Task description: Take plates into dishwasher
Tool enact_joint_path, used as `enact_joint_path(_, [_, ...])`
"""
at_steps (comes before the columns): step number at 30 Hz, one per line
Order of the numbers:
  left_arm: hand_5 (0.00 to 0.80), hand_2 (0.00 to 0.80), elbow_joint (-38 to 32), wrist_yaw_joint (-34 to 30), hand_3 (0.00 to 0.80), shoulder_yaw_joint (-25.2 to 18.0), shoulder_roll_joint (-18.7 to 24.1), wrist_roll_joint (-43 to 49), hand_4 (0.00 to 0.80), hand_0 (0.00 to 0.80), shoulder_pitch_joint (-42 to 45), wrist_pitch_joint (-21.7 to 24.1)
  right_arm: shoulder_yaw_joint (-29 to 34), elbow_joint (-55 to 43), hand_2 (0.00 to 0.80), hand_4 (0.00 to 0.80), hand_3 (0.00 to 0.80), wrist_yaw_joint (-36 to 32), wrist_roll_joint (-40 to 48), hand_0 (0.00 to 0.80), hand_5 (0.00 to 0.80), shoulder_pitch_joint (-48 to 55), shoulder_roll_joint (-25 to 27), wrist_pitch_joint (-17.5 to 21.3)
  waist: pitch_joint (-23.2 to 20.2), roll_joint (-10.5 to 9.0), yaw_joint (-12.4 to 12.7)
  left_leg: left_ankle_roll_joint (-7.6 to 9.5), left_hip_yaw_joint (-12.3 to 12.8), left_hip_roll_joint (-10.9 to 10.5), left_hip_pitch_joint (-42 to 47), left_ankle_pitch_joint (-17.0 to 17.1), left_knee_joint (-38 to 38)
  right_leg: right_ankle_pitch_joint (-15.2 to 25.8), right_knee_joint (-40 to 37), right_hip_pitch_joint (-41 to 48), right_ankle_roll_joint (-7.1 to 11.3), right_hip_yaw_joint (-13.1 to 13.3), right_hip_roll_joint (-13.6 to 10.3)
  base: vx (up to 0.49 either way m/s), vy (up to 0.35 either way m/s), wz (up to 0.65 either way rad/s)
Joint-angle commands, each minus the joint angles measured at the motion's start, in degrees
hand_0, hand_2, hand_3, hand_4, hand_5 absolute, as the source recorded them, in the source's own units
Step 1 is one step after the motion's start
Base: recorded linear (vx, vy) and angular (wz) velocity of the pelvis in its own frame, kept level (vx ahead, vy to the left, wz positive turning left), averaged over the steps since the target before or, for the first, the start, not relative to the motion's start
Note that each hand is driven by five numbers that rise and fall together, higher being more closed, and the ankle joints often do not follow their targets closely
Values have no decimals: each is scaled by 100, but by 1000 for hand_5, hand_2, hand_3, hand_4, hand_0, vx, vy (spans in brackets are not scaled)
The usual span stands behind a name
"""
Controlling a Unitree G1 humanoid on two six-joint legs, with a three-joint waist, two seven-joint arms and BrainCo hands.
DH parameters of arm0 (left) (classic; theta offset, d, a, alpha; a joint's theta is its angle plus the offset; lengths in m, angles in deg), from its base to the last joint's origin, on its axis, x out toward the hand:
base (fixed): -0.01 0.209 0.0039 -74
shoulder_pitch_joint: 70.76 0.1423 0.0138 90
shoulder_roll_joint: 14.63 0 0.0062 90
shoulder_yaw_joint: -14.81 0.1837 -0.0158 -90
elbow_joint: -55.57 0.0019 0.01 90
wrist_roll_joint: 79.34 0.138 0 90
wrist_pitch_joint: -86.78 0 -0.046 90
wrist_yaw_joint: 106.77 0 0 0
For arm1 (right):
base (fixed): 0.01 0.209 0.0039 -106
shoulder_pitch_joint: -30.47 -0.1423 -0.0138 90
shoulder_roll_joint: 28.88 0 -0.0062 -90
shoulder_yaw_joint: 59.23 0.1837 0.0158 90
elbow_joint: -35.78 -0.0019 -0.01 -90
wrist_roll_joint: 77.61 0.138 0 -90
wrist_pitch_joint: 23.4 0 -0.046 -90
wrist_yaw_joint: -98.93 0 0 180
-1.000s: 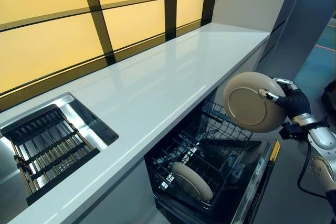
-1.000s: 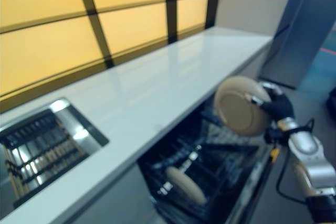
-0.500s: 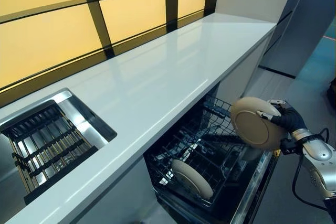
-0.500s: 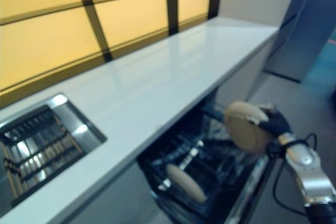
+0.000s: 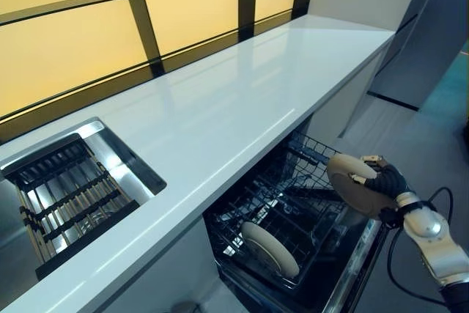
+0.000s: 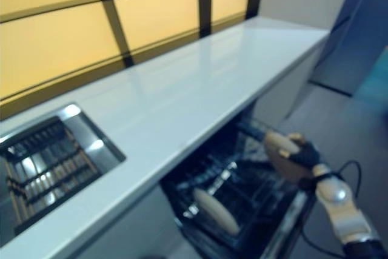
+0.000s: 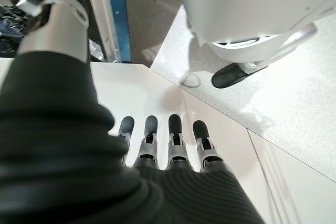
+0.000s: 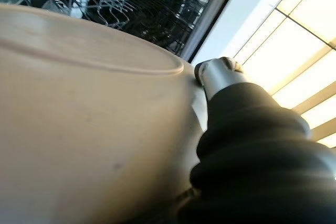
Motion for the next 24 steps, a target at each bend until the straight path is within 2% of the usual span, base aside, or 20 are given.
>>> enact_joint_path(1, [0,0,20,8,0,157,147,260,0,0,-184,28,-190,-253,800,800,800,495,-516,800,800,-75,-78,460,-139,-305,157,-29,-177,3,-765,729,-150,-402,235,405,24,-64,-27,0,0,0])
enact_joint_path(7, [0,0,21,-3,0,223,131,342,0,0,-162,-11,-548,-76,800,800,800,821,-1053,800,800,-105,-168,449,-151,-284,245,-15,-218,-28,-738,712,-136,-411,223,493,43,-125,-61,9,0,2])
enact_joint_path(10, [0,0,42,6,0,268,101,368,0,0,-170,-58,-781,1,800,800,800,1063,-1288,800,800,-175,-278,273,-165,-271,283,-21,-244,-41,-716,709,-144,-416,210,528,50,-151,-72,21,11,8])
enact_joint_path(13, [0,0,24,-26,0,292,85,365,0,0,-158,-41,-948,73,800,800,800,1216,-1250,800,800,-201,-374,158,-163,-246,311,-19,-263,-45,-691,708,-148,-418,217,539,50,-174,-86,15,22,6])
enact_joint_path(24, [0,0,-21,-43,0,467,-50,407,0,0,-154,-96,-1399,732,800,800,800,1722,-1350,800,800,-310,-839,142,-149,-189,400,-9,-312,-83,-626,707,-171,-413,224,590,46,-255,-115,2,4,1])
